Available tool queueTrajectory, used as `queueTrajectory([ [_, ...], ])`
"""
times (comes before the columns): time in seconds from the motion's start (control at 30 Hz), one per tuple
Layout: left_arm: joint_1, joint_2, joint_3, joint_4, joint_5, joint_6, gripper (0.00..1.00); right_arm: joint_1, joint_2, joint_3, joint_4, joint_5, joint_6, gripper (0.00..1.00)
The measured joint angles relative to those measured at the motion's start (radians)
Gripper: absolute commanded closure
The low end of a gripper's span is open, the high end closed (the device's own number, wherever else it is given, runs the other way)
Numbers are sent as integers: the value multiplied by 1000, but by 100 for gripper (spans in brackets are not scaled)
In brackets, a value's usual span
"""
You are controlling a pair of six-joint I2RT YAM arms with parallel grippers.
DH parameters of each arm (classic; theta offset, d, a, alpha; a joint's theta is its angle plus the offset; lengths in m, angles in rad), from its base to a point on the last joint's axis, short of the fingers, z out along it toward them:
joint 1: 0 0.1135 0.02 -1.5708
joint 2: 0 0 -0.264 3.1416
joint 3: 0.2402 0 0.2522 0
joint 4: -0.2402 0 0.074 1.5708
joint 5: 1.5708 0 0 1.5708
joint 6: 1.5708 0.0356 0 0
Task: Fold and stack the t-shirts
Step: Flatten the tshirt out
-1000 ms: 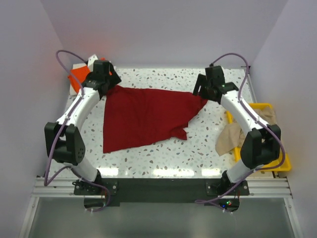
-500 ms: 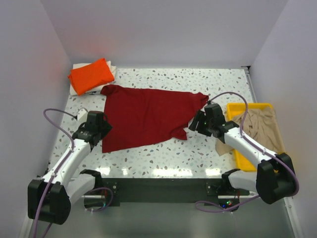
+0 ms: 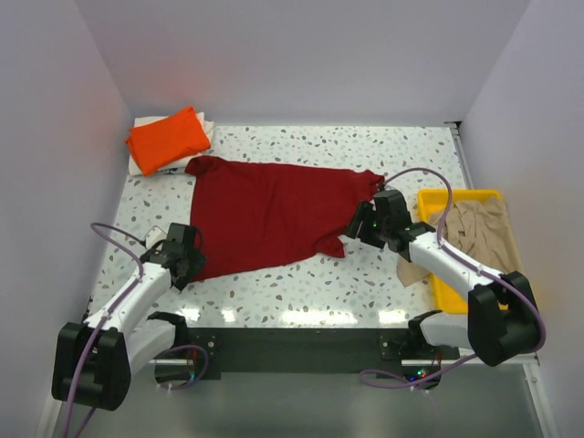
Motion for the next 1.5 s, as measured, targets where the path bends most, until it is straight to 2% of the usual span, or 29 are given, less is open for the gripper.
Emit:
queueTrajectory([
  [0.07,-1,9,-10,16,7,0,40,0,0,-2,2,0,0,41],
  [0.17,-2,26,-11,49,9,1,51,0,0,-2,3,0,0,41],
  [0.2,-2,35,-10,61,8,0,63,0,0,-2,4,0,0,41],
  [0.23,-2,44,-9,75,7,-2,69,0,0,-2,4,0,0,41],
  [0.27,-2,56,-9,86,9,2,83,0,0,-2,5,0,0,41],
  [0.37,-4,78,4,96,7,16,100,0,0,-2,5,0,0,41],
  [0.47,-4,84,50,73,-14,39,100,0,0,-3,4,1,0,41],
  [0.67,-2,81,272,52,-91,115,100,0,1,-13,1,3,3,41],
  [0.83,10,69,396,53,-135,206,100,0,23,-13,12,-19,4,46],
  [1.03,10,90,477,51,-142,304,100,41,59,-20,42,-50,4,46],
  [1.3,10,101,500,52,-136,375,100,201,201,18,83,-26,7,44],
  [1.33,11,104,502,52,-134,381,100,224,229,31,87,-17,10,45],
  [1.37,11,107,504,54,-131,389,100,240,251,43,92,-9,13,56],
  [1.43,13,111,504,57,-124,397,100,258,275,66,103,6,19,70],
  [1.47,14,112,504,58,-121,399,100,261,285,71,110,11,24,84],
  [1.5,15,113,504,59,-119,402,100,262,286,72,110,20,27,89],
])
